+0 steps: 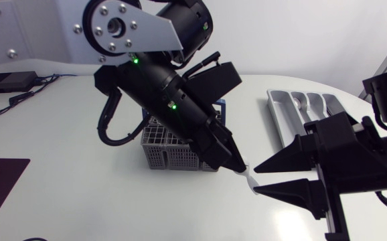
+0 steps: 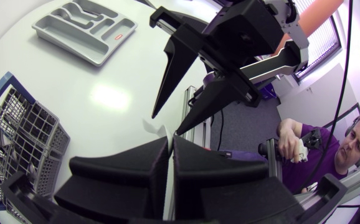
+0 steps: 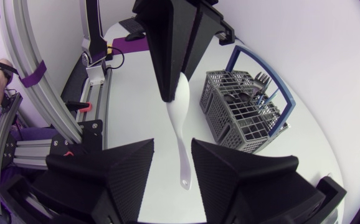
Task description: Unload the cutlery basket into the drawer organizer.
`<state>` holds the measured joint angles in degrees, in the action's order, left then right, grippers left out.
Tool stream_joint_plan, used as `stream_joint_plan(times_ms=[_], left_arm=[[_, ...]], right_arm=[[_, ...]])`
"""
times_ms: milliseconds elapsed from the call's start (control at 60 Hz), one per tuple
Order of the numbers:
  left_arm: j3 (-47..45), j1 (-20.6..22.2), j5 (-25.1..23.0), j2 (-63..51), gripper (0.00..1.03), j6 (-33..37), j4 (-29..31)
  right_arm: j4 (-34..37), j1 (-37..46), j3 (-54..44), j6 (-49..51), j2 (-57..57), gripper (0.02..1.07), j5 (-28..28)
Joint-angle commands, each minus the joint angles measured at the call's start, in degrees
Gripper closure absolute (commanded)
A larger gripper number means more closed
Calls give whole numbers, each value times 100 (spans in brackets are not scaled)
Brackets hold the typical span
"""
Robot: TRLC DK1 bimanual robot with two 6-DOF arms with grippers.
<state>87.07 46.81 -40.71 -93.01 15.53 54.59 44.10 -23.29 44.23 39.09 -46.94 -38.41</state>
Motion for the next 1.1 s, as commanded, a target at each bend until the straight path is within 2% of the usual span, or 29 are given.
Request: stream_joint_plan(times_ms=[0,217,267,517,567,667,717,800,833,883,917,933,967,1083], left_arm=[[161,65,-78,-59,94,161,96],[161,92,-78,-50,94,161,105],[170,83,-78,-50,94,170,105],[170,39,-78,-50,94,205,140],[170,21,-78,-50,94,214,140],[179,-22,-86,-59,94,222,140],[188,-31,-86,-59,94,222,140],[232,-66,-86,-59,93,187,140],[258,-75,-86,-68,90,179,131],[372,-163,-86,-129,60,64,131],[408,-189,-86,-129,50,38,131],[451,-233,-86,-138,37,3,131],[495,-295,-86,-129,25,-32,122],[548,-506,-78,-112,7,-129,105]], right_arm=[[-103,-62,-169,125,-140,70,-52],[-252,-88,-178,116,-298,71,-61],[-252,-123,-160,107,-307,78,-87],[-226,-185,-151,46,-386,87,-96],[-235,-194,-151,46,-378,93,-96],[-200,-246,-151,-24,-369,94,-79],[-244,-255,-151,-51,-334,101,-87],[-235,-290,-142,-86,-334,101,-70],[-235,-281,-142,-86,-325,101,-61],[-235,-281,-142,-95,-298,101,-26],[-235,-264,-134,-86,-298,101,-17],[-226,-246,-134,-86,-290,101,9],[-235,-194,-134,-86,-254,101,44],[-182,228,-169,116,-158,101,80]])
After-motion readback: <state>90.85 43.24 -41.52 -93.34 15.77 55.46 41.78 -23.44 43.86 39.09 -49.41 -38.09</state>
